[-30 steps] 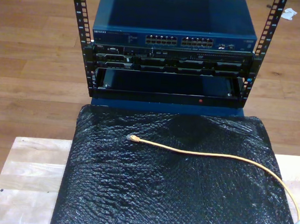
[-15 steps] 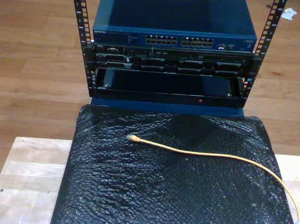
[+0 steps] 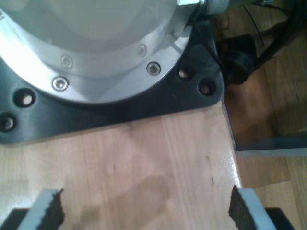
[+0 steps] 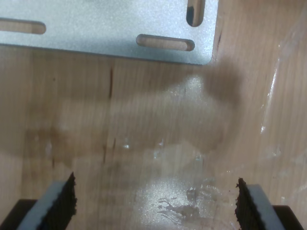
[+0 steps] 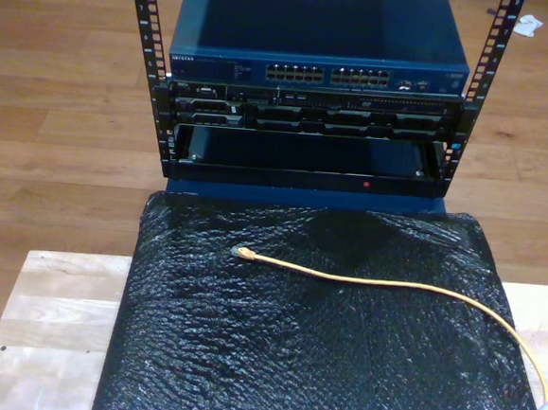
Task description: Grab the cable and plug it in
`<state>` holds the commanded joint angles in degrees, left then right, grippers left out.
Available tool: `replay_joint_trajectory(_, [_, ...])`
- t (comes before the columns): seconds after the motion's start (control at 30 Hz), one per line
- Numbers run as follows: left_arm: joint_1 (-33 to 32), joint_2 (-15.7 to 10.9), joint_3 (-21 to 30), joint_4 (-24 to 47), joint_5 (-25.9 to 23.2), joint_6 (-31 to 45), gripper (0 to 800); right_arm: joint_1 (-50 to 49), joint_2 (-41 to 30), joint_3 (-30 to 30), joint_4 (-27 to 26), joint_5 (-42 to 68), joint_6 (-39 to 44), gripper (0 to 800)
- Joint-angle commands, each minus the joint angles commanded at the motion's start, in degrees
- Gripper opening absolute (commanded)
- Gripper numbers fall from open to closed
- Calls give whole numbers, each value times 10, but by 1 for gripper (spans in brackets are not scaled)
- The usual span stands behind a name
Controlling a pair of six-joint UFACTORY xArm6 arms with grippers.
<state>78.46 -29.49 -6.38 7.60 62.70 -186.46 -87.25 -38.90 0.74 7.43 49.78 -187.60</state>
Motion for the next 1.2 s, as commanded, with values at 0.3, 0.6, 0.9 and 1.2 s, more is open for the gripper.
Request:
replay_joint_trajectory(0.3, [0,0,0,0,0,0,800,0,0,0,0,0,1,796])
replay_joint_trajectory(0.6, [0,0,1,0,2,-2,800,0,-18,-13,0,18,-1,797])
replay_joint_trajectory(0.9, [1,-6,-27,1,44,-4,800,-1,-26,-98,0,148,17,796])
replay_joint_trajectory(1.2, [-1,-7,-49,3,77,-3,800,1,-24,-190,3,241,91,796])
